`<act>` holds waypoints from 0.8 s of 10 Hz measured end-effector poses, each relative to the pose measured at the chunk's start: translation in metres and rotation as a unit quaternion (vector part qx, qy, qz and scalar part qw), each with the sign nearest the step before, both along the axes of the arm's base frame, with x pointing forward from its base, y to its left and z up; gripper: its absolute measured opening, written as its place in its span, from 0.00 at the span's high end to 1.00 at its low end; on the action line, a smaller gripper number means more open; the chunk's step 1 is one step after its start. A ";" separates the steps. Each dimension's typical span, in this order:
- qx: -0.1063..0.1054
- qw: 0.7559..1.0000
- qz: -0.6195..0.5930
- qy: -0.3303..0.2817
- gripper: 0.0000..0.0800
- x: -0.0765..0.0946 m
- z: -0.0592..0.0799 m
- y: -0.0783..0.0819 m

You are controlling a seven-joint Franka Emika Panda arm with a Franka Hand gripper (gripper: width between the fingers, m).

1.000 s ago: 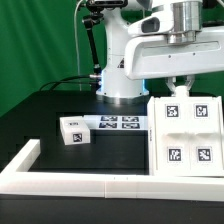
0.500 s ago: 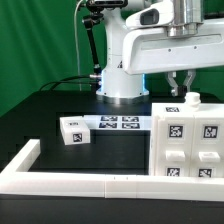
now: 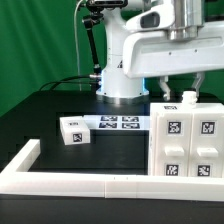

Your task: Assemble cabinet

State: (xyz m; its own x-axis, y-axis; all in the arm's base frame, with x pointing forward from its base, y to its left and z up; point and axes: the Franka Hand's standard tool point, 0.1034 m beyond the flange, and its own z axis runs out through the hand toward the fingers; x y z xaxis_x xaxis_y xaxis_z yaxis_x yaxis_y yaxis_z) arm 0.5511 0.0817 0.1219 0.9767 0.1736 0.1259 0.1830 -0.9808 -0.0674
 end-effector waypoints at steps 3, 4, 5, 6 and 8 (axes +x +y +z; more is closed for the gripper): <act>-0.013 1.000 0.015 0.015 0.15 -0.061 -0.031 -0.023; -0.020 0.999 0.031 0.024 0.15 -0.080 -0.038 -0.039; -0.027 0.998 0.050 0.030 0.03 -0.092 -0.042 -0.065; -0.032 0.997 0.061 0.033 0.01 -0.101 -0.043 -0.092; -0.039 0.995 0.079 0.037 0.00 -0.109 -0.047 -0.140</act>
Offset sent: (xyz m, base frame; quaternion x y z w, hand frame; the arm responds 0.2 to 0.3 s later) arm -0.0743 -0.0610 -0.0212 -0.0224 -0.0231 -0.0365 0.9988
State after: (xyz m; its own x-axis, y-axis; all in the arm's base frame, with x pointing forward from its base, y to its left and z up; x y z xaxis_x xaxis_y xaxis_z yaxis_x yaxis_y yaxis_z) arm 0.4418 -0.0581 0.0753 0.9429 0.3313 0.0351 0.3319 -0.9433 -0.0111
